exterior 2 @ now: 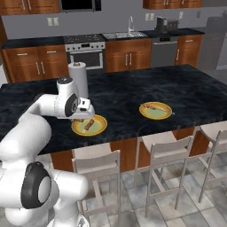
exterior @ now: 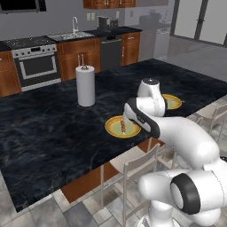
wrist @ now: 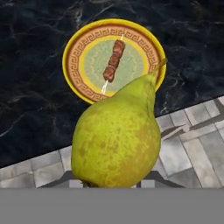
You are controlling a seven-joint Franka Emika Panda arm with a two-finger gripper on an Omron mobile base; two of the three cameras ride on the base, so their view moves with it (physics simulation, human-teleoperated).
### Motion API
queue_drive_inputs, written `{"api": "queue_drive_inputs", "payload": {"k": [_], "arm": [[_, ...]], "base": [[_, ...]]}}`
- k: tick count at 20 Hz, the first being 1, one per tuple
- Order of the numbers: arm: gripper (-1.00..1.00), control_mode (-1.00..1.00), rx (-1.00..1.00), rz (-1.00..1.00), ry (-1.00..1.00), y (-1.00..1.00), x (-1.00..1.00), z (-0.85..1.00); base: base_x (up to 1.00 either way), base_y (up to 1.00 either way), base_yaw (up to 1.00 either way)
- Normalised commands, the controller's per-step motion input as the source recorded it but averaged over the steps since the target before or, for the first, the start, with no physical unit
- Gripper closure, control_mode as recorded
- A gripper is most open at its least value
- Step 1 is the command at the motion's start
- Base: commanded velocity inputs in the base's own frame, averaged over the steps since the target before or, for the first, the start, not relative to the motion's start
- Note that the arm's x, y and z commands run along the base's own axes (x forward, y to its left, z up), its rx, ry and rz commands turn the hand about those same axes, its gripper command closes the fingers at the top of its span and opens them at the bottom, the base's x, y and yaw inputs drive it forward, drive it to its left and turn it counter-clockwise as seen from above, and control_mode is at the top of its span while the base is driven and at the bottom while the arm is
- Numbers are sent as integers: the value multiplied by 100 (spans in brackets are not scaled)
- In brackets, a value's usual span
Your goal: Pick up the pear and kiwi from the fridge and place one fruit on each plate on the dining counter.
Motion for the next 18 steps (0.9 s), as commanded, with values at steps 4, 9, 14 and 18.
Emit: {"api": "queue_drive_inputs", "payload": {"k": [4, 9, 14, 18], "arm": [[100, -100, 0, 0, 2, -1, 26, -48], [100, -100, 0, 2, 5, -2, 30, -1], [100, -100, 0, 0, 14, 0, 62, -1], [100, -100, 0, 0, 26, 0, 53, -13]], "base": [[0, 0, 0], [0, 0, 0], [0, 0, 0], [0, 0, 0]]}}
